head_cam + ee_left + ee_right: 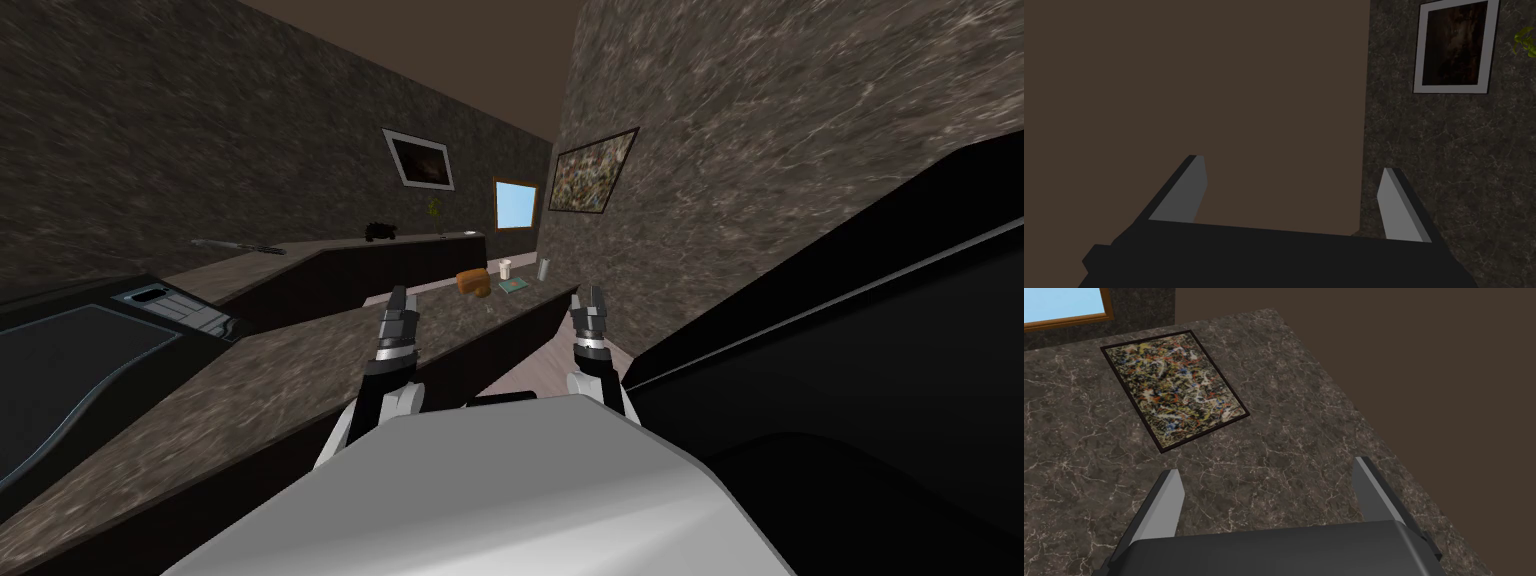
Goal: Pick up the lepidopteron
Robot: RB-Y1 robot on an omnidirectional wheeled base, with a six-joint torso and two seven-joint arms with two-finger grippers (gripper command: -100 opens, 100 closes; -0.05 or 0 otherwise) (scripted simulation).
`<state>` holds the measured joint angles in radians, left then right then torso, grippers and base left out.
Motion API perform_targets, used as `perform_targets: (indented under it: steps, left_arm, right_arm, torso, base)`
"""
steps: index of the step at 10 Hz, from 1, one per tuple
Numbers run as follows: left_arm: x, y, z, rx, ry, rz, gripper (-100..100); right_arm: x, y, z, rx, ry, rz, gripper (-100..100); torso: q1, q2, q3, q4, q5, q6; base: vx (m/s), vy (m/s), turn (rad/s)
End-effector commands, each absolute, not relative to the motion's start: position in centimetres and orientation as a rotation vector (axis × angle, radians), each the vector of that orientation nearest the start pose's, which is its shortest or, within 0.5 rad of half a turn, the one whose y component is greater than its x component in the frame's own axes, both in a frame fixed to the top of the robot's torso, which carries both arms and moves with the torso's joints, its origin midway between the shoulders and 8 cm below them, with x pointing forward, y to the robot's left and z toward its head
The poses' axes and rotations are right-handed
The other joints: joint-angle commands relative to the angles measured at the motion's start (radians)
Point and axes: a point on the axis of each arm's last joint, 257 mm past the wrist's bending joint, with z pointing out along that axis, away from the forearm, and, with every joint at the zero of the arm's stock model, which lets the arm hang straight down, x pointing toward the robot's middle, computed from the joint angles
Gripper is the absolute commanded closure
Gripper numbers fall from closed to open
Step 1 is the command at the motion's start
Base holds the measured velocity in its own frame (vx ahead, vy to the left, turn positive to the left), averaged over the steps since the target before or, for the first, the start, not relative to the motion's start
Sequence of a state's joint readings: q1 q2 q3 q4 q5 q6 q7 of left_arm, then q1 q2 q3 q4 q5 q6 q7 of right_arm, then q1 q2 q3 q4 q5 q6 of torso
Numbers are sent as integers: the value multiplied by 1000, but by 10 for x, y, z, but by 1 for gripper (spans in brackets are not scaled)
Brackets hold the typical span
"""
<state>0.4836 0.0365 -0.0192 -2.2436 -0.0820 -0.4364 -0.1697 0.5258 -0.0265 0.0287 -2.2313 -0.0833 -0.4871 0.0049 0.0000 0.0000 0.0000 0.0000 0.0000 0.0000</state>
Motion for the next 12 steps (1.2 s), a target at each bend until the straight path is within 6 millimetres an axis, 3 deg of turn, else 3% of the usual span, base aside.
perform_targets:
  steps: [1, 12]
  left_arm:
    - [368, 263, 2, -547, 812, -1088, -100]
    - [409, 288, 7, -466, 1020, -949, -100]
  right_arm:
    - [353, -283, -9, 765, 642, 1348, 0]
    - [353, -283, -9, 765, 642, 1348, 0]
  torso:
    - [0, 0, 0, 0, 0, 0]
    - [-4, 0, 0, 0, -1, 0]
  base:
    - [-13, -18, 6]
    - [-17, -58, -14]
